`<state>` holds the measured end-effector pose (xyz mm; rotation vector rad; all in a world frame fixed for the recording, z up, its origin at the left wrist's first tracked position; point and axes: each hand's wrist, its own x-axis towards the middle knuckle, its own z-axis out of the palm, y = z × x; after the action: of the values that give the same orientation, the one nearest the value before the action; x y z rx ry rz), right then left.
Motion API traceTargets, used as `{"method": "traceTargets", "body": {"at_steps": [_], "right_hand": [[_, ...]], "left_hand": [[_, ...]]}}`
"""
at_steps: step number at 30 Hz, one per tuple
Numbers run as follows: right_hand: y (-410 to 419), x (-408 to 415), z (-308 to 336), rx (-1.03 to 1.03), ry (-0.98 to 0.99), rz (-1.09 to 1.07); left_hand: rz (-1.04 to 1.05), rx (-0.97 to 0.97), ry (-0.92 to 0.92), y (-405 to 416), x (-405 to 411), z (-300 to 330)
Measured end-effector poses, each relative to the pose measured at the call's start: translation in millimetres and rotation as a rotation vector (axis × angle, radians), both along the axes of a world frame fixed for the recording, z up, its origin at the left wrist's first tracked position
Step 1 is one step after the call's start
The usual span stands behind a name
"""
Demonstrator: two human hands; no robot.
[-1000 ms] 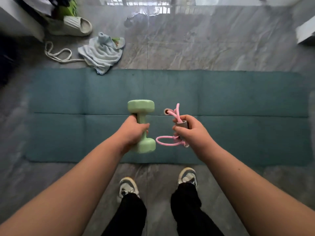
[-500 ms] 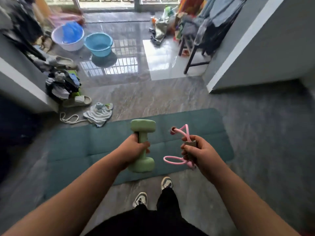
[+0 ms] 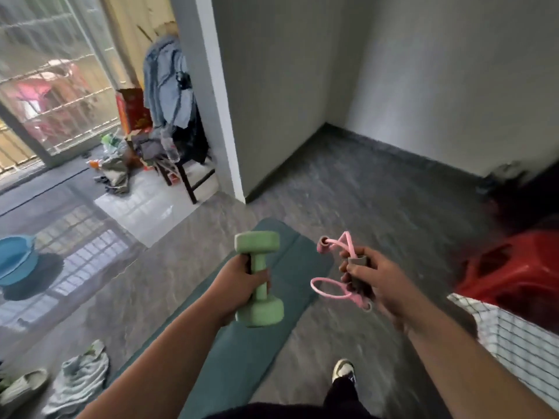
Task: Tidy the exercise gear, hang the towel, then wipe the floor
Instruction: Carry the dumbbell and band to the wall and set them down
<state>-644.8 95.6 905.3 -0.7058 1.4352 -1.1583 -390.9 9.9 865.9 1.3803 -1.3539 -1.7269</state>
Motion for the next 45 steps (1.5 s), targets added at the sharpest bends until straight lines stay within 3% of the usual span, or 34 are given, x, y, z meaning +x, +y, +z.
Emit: {"method": "traceTargets", "body": {"at_steps": [9, 21, 28, 40, 45], "right_hand": [[8.0, -180.0, -0.1, -0.016, 0.021, -0.289], [-51.1, -392.4, 2.2, 0.025, 0.016, -0.468], [-149.9, -469.6, -7.7, 0.081, -0.058, -0.454], [-393.9, -620.9, 11.4, 0.058, 0.101, -0.463], [-460.7, -692.3, 13.2, -0.001, 0.057, -0.462]], "left_hand": [[-0.294, 0.018, -0.01, -54.1, -220.2, 5.5], [-0.363, 0.091, 0.054, -131.0, -470.2, 5.4], [-0.374, 0.101, 0.021, -230.9, -555.4, -6.9], [-0.299, -0.02, -0.045, -478.7, -708.7, 7.0], [-0.363, -0.061, -0.078, -557.3, -790.9, 9.9]]}}
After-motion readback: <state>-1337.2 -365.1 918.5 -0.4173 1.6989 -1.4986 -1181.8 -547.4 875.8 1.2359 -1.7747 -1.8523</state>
